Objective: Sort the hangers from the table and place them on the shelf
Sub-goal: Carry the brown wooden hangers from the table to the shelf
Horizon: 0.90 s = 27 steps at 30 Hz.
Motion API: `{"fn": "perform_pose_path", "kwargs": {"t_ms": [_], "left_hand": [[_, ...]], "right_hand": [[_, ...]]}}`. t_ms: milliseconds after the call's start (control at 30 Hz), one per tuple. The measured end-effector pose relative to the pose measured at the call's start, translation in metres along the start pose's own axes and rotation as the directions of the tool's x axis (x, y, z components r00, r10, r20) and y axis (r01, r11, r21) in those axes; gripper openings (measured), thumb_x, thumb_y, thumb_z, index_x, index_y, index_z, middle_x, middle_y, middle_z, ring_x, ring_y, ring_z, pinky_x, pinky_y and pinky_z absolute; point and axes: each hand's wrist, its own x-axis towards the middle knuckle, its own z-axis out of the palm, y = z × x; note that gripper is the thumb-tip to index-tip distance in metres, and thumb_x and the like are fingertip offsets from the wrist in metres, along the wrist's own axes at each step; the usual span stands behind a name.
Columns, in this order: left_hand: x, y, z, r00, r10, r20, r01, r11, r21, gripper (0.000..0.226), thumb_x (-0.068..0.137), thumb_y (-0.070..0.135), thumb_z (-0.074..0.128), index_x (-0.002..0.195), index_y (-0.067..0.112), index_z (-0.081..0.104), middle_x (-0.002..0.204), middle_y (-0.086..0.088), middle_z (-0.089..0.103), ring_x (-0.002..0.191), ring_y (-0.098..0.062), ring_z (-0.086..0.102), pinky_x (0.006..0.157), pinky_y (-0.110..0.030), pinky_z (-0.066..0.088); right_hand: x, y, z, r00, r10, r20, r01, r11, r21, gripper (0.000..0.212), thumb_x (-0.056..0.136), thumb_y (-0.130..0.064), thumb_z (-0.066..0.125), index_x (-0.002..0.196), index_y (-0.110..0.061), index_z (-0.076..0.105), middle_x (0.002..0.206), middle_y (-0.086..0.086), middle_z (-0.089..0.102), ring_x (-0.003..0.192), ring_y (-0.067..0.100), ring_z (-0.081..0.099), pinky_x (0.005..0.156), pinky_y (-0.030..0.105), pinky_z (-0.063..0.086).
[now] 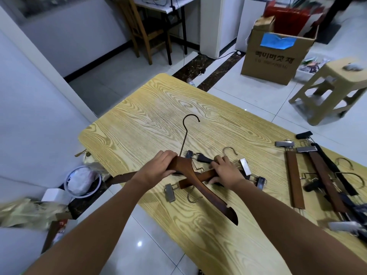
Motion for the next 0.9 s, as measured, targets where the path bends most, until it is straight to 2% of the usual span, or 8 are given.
{"fn": "perform_pose_path", "kwargs": {"t_ms": [67, 133, 267, 367, 467, 600, 733, 900], "left_hand": [[-0.003, -0.003, 0.002, 1.000, -0.011, -0.005, 0.011, 1.000, 0.001, 0.051, 0.091, 0.024, 0.058, 0.135, 0.007, 0.039, 0.133, -0.006, 0.046, 0.117, -0.018, 0.042, 0.099, -0.024, 0.033], [-0.006, -0.004, 0.005, 1.000, -0.020, -0.006, 0.020, 1.000, -0.007, 0.051, 0.090, 0.025, 0.058, 0.135, 0.008, 0.039, 0.133, -0.004, 0.046, 0.116, -0.016, 0.042, 0.099, -0.022, 0.032], [-0.008, -0.007, 0.011, 0.999, -0.040, 0.006, 0.041, 0.998, -0.039, 0.052, 0.090, 0.024, 0.058, 0.136, 0.009, 0.039, 0.134, -0.003, 0.045, 0.118, -0.015, 0.040, 0.101, -0.021, 0.031], [-0.009, -0.011, 0.014, 0.999, -0.038, -0.001, 0.038, 0.999, -0.038, 0.052, 0.090, 0.025, 0.059, 0.135, 0.009, 0.039, 0.134, -0.003, 0.046, 0.118, -0.016, 0.041, 0.101, -0.022, 0.032], [-0.010, -0.013, 0.015, 0.999, -0.039, -0.004, 0.039, 0.999, -0.027, 0.053, 0.089, 0.025, 0.059, 0.135, 0.009, 0.039, 0.133, -0.003, 0.046, 0.116, -0.016, 0.041, 0.101, -0.023, 0.034], [-0.006, -0.012, 0.010, 0.999, -0.030, -0.016, 0.030, 0.999, -0.016, 0.052, 0.090, 0.023, 0.059, 0.135, 0.008, 0.039, 0.133, -0.004, 0.046, 0.116, -0.018, 0.042, 0.100, -0.024, 0.034], [-0.001, -0.009, 0.005, 0.999, -0.015, -0.028, 0.015, 1.000, -0.010, 0.052, 0.091, 0.022, 0.058, 0.137, 0.006, 0.038, 0.135, -0.007, 0.044, 0.119, -0.019, 0.040, 0.102, -0.023, 0.030], [-0.002, -0.009, 0.004, 0.999, -0.024, -0.031, 0.024, 1.000, -0.007, 0.052, 0.091, 0.022, 0.057, 0.137, 0.006, 0.037, 0.136, -0.007, 0.044, 0.121, -0.020, 0.040, 0.104, -0.025, 0.031]], "right_hand": [[0.004, -0.001, 0.002, 0.998, 0.051, -0.042, -0.051, 0.999, 0.009, 0.051, 0.091, -0.051, 0.051, 0.128, -0.016, 0.048, 0.128, 0.004, 0.044, 0.120, 0.028, 0.039, 0.093, 0.041, 0.042], [0.010, -0.001, 0.004, 0.986, 0.130, -0.101, -0.131, 0.991, -0.001, 0.043, 0.097, -0.043, 0.045, 0.129, -0.014, 0.046, 0.128, 0.007, 0.046, 0.119, 0.028, 0.042, 0.091, 0.041, 0.044], [0.028, -0.006, -0.002, 0.972, 0.222, -0.074, -0.229, 0.967, -0.108, 0.032, 0.097, -0.025, 0.047, 0.125, -0.010, 0.050, 0.126, 0.011, 0.052, 0.120, 0.030, 0.045, 0.096, 0.038, 0.039], [0.034, -0.009, -0.008, 0.978, 0.193, -0.083, -0.206, 0.958, -0.198, 0.027, 0.094, -0.017, 0.049, 0.120, -0.011, 0.054, 0.120, 0.009, 0.058, 0.113, 0.028, 0.054, 0.091, 0.035, 0.041], [0.031, -0.008, -0.009, 0.976, 0.110, -0.189, -0.158, 0.954, -0.256, 0.022, 0.093, -0.010, 0.047, 0.114, -0.008, 0.053, 0.110, 0.010, 0.060, 0.096, 0.029, 0.062, 0.078, 0.035, 0.047], [0.029, -0.003, -0.023, 0.943, 0.129, -0.306, -0.232, 0.915, -0.329, 0.018, 0.084, -0.010, 0.063, 0.100, -0.008, 0.058, 0.095, 0.008, 0.063, 0.080, 0.026, 0.064, 0.070, 0.033, 0.048], [0.032, 0.010, -0.043, 0.915, 0.267, -0.302, -0.345, 0.906, -0.243, 0.028, 0.090, -0.005, 0.048, 0.118, -0.005, 0.048, 0.115, 0.010, 0.057, 0.098, 0.028, 0.061, 0.083, 0.034, 0.043], [0.030, 0.024, -0.040, 0.860, 0.430, -0.274, -0.472, 0.875, -0.110, 0.046, 0.089, -0.004, 0.050, 0.133, -0.002, 0.035, 0.126, 0.016, 0.048, 0.099, 0.031, 0.060, 0.083, 0.037, 0.046]]}}
